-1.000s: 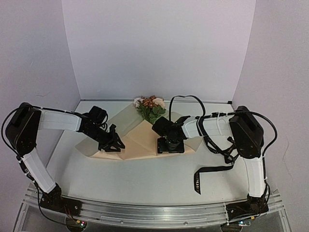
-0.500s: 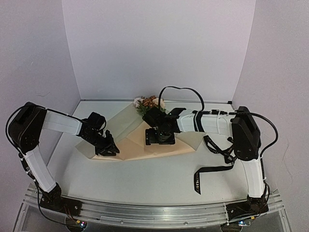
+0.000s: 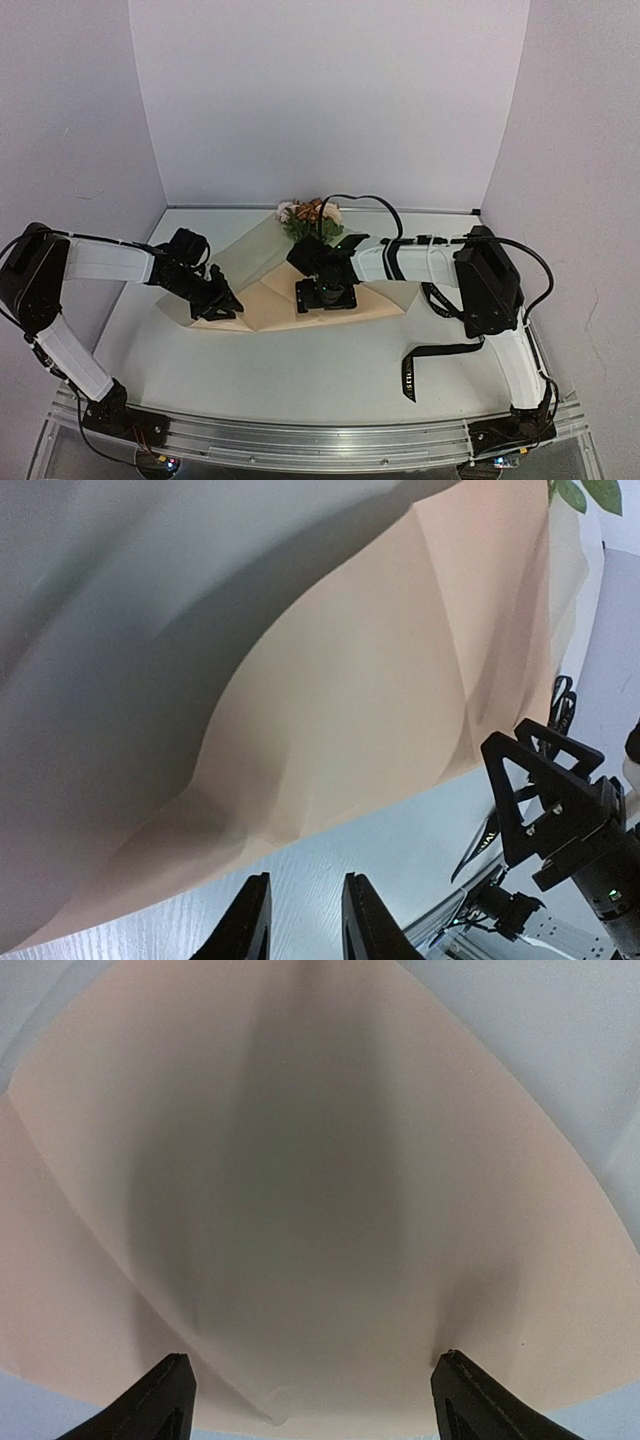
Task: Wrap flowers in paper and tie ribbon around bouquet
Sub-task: Press the fold line of the 1/4-folded wrapping paper, then pick up the one-fourth-folded wrapping paper from the center of the board.
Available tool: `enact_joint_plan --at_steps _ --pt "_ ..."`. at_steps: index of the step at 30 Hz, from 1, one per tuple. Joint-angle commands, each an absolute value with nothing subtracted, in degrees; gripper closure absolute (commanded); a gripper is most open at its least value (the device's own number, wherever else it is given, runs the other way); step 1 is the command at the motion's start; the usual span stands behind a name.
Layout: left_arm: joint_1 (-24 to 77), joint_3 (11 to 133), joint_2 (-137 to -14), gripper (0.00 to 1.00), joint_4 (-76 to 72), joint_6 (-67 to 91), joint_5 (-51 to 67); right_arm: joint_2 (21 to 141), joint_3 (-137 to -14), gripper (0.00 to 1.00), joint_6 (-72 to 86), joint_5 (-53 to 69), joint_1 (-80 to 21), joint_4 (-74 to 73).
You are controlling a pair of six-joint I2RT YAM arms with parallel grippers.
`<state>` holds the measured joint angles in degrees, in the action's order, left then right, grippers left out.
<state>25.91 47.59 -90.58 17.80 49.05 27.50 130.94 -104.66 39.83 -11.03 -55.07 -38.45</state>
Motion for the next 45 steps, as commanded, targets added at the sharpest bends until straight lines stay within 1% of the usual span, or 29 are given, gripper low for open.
enact_joint_plan --at_steps 1,8,14,18,22,27,29,31,33,36,40,45 --pt "25.6 44.3 -92.1 0.75 15.6 51.9 26.1 132.0 -105.0 0.16 39.3 -11.9 -55.4 -39.1" --pt "23.0 39.3 -93.5 0.77 13.6 53.5 22.9 131.9 -104.5 0.16 39.4 -11.7 -55.4 -39.1" --pt "20.4 39.5 -87.6 0.75 19.6 53.1 19.8 131.6 -103.6 0.15 39.4 -11.4 -55.4 -39.1" --pt "16.3 36.9 -82.4 0.73 23.9 54.1 16.4 131.2 -103.3 0.15 39.5 -11.1 -55.4 -39.0" --pt "11.2 34.6 -82.0 0.73 22.8 52.9 18.2 131.7 -103.4 0.15 39.5 -10.2 -55.4 -38.8" --pt "9.7 34.4 -81.3 0.74 23.5 53.4 17.8 131.7 -103.1 0.15 39.4 -9.6 -55.4 -38.7" --pt "9.5 34.2 -79.0 0.67 24.9 54.6 16.4 131.6 -102.9 0.15 39.3 -9.5 -55.4 -38.5" --pt "9.5 33.8 -76.3 0.63 26.6 56.2 14.6 131.3 -102.7 0.15 39.3 -9.5 -55.4 -38.3" --pt "9.6 33.0 -73.7 0.58 27.6 57.2 12.3 131.0 -102.2 0.15 39.2 -9.7 -55.4 -38.1" --pt "9.6 31.4 -72.0 0.56 24.3 57.5 12.8 130.8 -101.7 0.15 39.2 -9.5 -55.4 -37.6" --pt "9.6 28.6 -73.3 0.57 16.1 58.9 16.0 131.0 -101.6 0.15 39.0 -9.3 -55.4 -37.3" --pt "10.1 27.5 -74.3 0.58 12.4 59.7 16.4 130.7 -101.9 0.15 38.8 -9.5 -55.4 -37.2"
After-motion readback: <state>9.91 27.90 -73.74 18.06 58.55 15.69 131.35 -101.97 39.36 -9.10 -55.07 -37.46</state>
